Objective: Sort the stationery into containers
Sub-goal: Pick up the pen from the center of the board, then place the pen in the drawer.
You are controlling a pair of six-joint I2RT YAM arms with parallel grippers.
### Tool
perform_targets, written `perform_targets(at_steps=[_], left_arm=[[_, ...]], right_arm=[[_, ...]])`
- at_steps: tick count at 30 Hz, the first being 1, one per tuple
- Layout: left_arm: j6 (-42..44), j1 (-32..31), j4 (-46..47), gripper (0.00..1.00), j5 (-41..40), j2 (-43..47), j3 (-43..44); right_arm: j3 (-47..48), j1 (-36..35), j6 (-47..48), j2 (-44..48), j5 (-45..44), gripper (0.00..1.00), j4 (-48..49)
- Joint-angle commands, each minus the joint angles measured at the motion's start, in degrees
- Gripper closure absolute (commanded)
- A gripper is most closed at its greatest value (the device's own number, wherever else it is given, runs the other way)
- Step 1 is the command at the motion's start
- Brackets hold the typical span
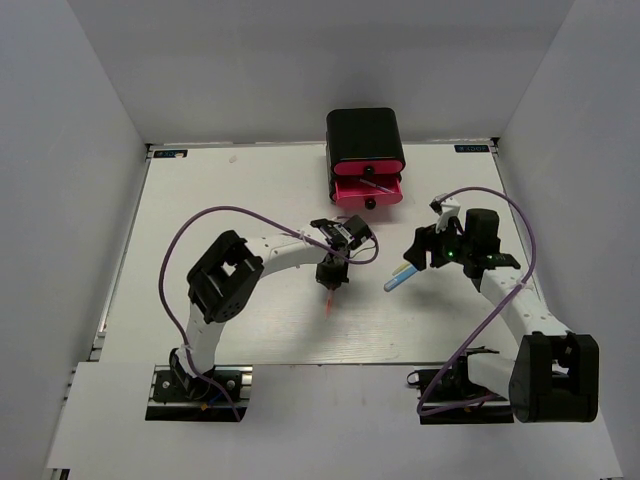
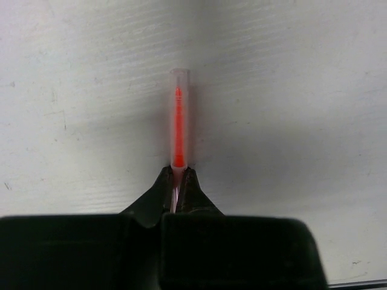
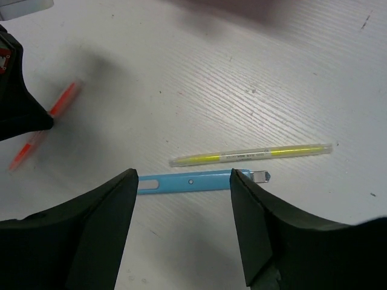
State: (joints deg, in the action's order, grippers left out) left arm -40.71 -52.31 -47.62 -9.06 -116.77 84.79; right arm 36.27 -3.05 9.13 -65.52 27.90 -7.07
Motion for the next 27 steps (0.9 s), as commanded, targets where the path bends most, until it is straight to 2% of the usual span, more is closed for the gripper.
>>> perform_targets(at_steps=[1, 2, 4, 5, 7, 9, 11, 12, 13, 15, 16, 21, 22, 25, 27], left_arm=[[2.0, -0.2, 4.0, 1.0, 0.6, 3.8, -0.5], [2.6, -0.2, 5.0, 1.0, 0.6, 5.0, -0.5], [3.2, 1.0, 9.5, 1.0, 3.7, 9.6, 0.1], [3.2, 1.0, 11.5, 1.0, 3.7, 11.3, 0.1], [1.9, 1.6, 18.3, 1.0, 1.7, 16.5, 0.1], [0.5, 2.8, 24.9, 1.0, -0.1, 19.6, -1.7], [-3.0, 3.5, 36.6, 1.0, -3.8, 23.5, -4.3], [-3.8, 4.1, 41.2, 1.0, -5.3, 24.4, -7.7], [-5.6, 4.2, 50.3, 1.0, -9.2, 25.1, -9.5], [-6.2, 5.5, 59.7, 1.0, -12.5, 25.6, -13.8], [-6.2, 5.5, 66.8, 1.0, -13.4, 24.7, -14.3], [-5.6, 6.6, 79.1, 1.0, -18.4, 18.0, -11.8], [-5.6, 6.6, 85.3, 1.0, -19.4, 15.8, -11.8], [-5.6, 6.6, 94.1, 1.0, -22.3, 12.2, -11.8], [-2.4, 6.6, 100.2, 1.0, -22.8, 8.4, -10.9]], right_arm=[[0.4, 0.2, -1.5, 0.2, 1.0, 0.34, 1.5], [0.0, 0.2, -2.0, 0.7, 1.2, 0.45, 2.7], [-0.8, 0.2, -2.4, 1.6, 1.4, 0.54, 4.2], [-0.9, 0.1, -2.2, 1.8, 1.4, 0.64, 4.3], [-0.9, 0.3, -2.4, 2.0, 1.3, 0.75, 4.4], [-1.0, 0.3, -2.4, 2.3, 1.2, 0.78, 4.9], [-1.3, 0.3, -2.6, 2.9, 1.0, 0.81, 5.1], [-1.3, 0.3, -2.5, 3.0, 1.0, 0.87, 5.2], [-1.5, 0.2, -2.9, 3.7, 1.0, 0.9, 5.5], [-1.9, 0.3, -2.9, 4.8, 0.9, 0.99, 5.7], [-2.0, 0.3, -2.9, 5.0, 0.8, 1.0, 5.6], [-3.2, 0.4, -2.7, 6.7, 0.1, 1.0, 6.0], [-3.2, 0.3, -2.8, 6.8, 0.0, 1.0, 6.0], [-3.7, 0.5, -2.8, 7.2, 0.0, 1.0, 6.3], [-3.9, 0.7, -2.9, 7.4, 0.0, 1.0, 6.3]])
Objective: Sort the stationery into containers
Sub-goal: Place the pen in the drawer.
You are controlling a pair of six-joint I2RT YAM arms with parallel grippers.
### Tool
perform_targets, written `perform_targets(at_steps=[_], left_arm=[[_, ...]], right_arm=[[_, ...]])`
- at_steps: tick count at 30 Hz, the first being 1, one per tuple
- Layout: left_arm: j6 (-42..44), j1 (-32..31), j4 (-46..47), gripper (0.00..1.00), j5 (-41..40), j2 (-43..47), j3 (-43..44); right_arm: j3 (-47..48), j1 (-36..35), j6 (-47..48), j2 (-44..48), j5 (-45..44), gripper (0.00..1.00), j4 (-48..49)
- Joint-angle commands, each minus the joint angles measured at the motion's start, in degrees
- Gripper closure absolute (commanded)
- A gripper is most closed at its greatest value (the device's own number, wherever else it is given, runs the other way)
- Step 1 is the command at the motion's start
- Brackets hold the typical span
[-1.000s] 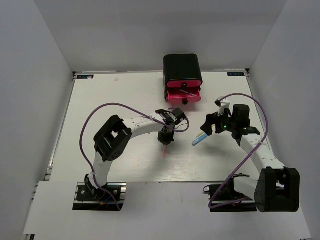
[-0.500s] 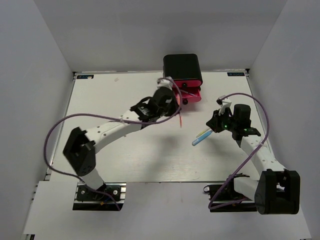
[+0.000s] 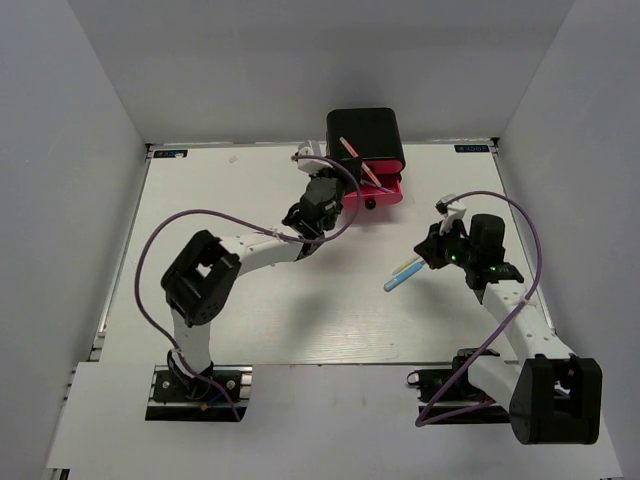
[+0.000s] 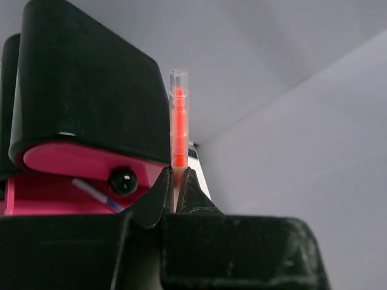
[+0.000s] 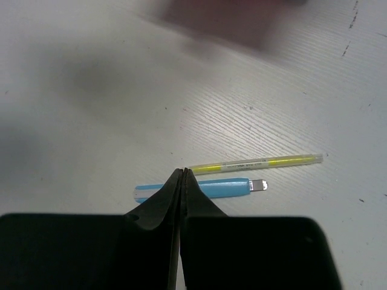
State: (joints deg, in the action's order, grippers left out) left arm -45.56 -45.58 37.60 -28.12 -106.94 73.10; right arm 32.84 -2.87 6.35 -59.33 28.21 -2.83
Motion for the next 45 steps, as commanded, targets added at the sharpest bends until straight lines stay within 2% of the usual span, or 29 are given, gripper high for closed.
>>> perform_targets(at_steps=[1, 2, 6, 8, 37, 45], left_arm=[[4.1, -0.1, 17.4, 1.0, -3.8, -2.7, 1.6], [5.6, -0.1, 21.5, 1.0, -3.8, -3.9, 2.3], [10.2, -0.1, 27.9, 1.0, -3.8, -8.6, 3.5], [11.0, -0.1, 28.7, 1.0, -3.8, -10.5, 3.5], [11.2, -0.6, 23.7, 1.0, 0.5, -18.7, 5.6], [11.2, -0.6, 21.8, 0.9, 0.5, -18.7, 4.9]], right_arm=[[-0.5, 0.5, -0.1, 1.4, -0.4, 1.0, 2.0], [-0.6, 0.6, 0.1, 1.3, -0.5, 1.0, 2.0], [-0.8, 1.0, 0.4, 1.3, -0.9, 1.0, 2.2], [-1.0, 1.4, 0.3, 1.3, -1.0, 1.0, 2.2], [-2.0, 5.7, 0.1, 1.0, 1.1, 0.99, 3.9], [-2.0, 6.3, -0.1, 0.9, 2.1, 0.99, 3.9]])
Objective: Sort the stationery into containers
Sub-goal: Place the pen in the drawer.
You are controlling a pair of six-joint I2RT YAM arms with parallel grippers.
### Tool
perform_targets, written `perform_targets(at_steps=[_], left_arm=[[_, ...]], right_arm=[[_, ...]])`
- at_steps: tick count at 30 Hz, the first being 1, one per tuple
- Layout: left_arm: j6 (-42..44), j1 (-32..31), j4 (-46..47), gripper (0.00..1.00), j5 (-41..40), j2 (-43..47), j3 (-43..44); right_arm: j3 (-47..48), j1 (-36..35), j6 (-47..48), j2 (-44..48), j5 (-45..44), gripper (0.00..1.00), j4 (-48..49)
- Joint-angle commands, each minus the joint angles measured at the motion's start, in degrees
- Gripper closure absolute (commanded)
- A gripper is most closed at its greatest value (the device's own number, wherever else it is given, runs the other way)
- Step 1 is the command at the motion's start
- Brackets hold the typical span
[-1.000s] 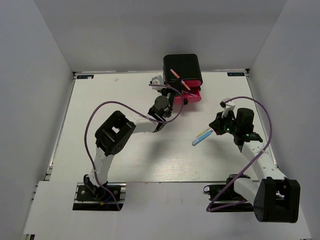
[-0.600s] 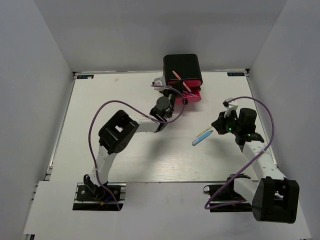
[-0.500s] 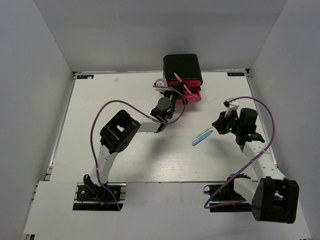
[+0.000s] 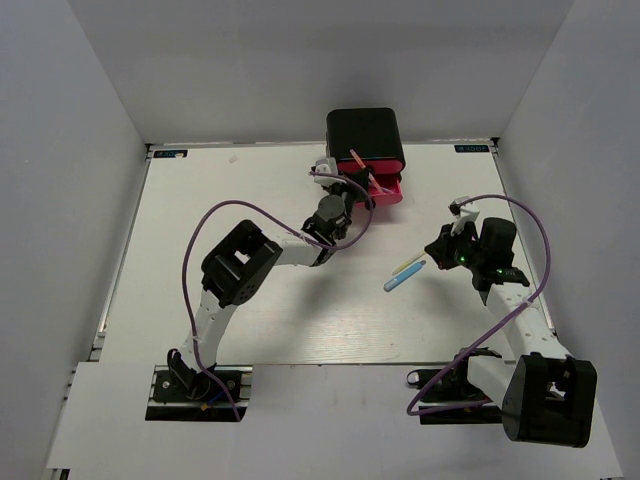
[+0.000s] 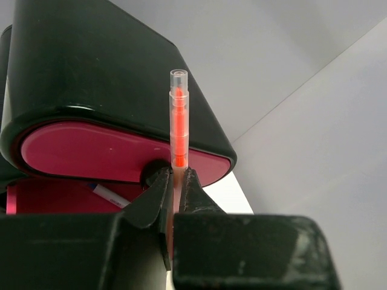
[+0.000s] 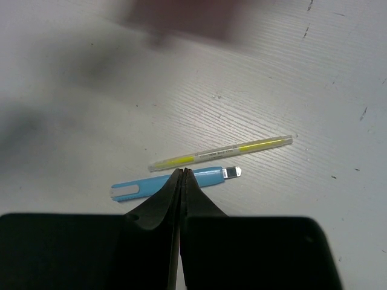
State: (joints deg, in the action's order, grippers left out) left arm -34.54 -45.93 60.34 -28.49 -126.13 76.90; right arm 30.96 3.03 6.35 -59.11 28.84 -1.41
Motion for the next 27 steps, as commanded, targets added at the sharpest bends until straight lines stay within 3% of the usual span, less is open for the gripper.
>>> perform_targets(at_steps=[1, 6, 12, 19, 27], left_arm=[[0.2, -0.3, -0.9, 0.88, 0.9, 0.5, 0.5], [0.2, -0.8, -0.9, 0.69, 0.9, 0.5, 0.0], [0.7, -0.8, -1.4, 0.49, 0.9, 1.1, 0.6], [1.8, -0.8, -0.3, 0.43, -0.2, 4.2, -0.6], [4.5, 0.2, 1.5, 0.4, -4.8, 16.4, -16.0]], right_arm=[[-0.1, 0.3, 0.1, 0.8, 1.5, 0.99, 2.5], [-0.1, 0.4, 0.9, 0.7, 1.9, 0.96, 1.9], [-0.2, 0.5, 1.2, 0.8, 3.2, 0.86, 1.6], [0.0, 0.4, 1.5, 0.9, 3.2, 0.83, 1.5], [0.3, 0.3, 1.1, 0.3, 2.8, 0.75, -0.1]])
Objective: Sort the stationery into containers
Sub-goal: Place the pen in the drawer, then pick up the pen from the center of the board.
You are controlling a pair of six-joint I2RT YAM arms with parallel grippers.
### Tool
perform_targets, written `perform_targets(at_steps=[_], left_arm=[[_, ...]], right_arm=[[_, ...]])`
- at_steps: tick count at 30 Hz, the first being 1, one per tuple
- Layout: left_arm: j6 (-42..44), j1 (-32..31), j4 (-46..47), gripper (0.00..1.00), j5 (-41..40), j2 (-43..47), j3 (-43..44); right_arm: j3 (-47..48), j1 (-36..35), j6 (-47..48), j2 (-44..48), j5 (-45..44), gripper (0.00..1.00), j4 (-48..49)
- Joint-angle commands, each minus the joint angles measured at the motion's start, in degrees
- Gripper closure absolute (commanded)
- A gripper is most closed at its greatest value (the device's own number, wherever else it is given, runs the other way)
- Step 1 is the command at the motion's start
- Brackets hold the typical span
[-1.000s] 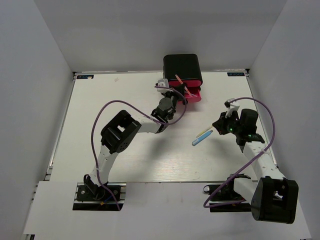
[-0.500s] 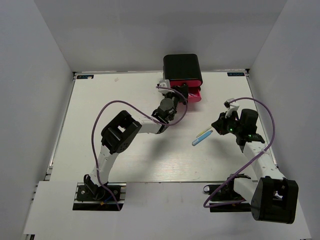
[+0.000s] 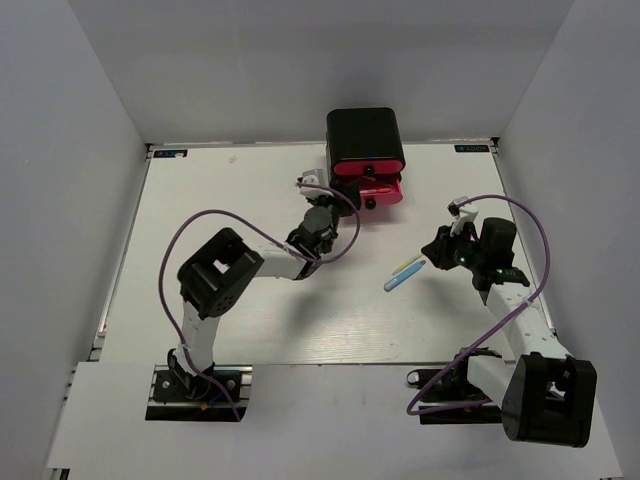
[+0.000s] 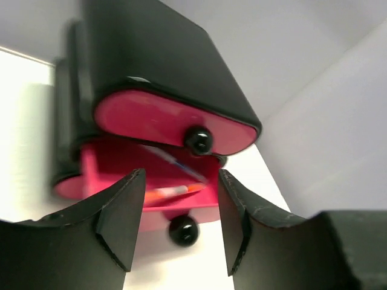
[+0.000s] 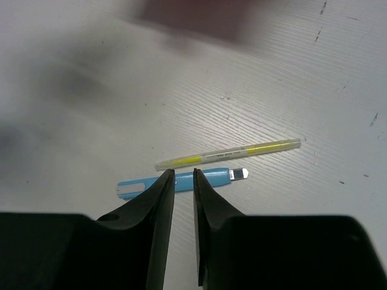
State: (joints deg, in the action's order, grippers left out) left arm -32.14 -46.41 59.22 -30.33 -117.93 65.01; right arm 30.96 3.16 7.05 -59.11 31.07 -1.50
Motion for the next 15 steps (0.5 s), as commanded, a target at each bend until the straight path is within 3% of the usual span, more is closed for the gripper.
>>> perform_targets(at_steps=[1, 4, 9, 11, 15], left_arm=[[2.7, 0.7, 2.6, 0.39, -5.2, 9.5, -5.2], [6.2, 0.7, 0.2, 0.33, -10.3, 14.1, -8.0], [9.1, 1.2, -0.4, 0.33, -10.9, 18.2, -11.1], [9.1, 1.2, -3.3, 0.39, -9.9, 21.8, -13.4], [1.1, 1.2, -22.0, 0.49, -3.4, 31.5, -16.1]], right_arm=[[0.5, 0.1, 0.2, 0.0, 0.7, 0.74, -0.2], [0.9, 0.1, 0.2, -0.7, 0.9, 0.74, -0.3], [1.8, 0.1, 0.5, -2.0, 1.0, 0.73, -0.6], [2.8, 0.1, 0.9, -2.7, -0.7, 0.71, -1.2], [5.0, 0.1, 5.9, -5.6, -5.7, 0.67, -3.9]])
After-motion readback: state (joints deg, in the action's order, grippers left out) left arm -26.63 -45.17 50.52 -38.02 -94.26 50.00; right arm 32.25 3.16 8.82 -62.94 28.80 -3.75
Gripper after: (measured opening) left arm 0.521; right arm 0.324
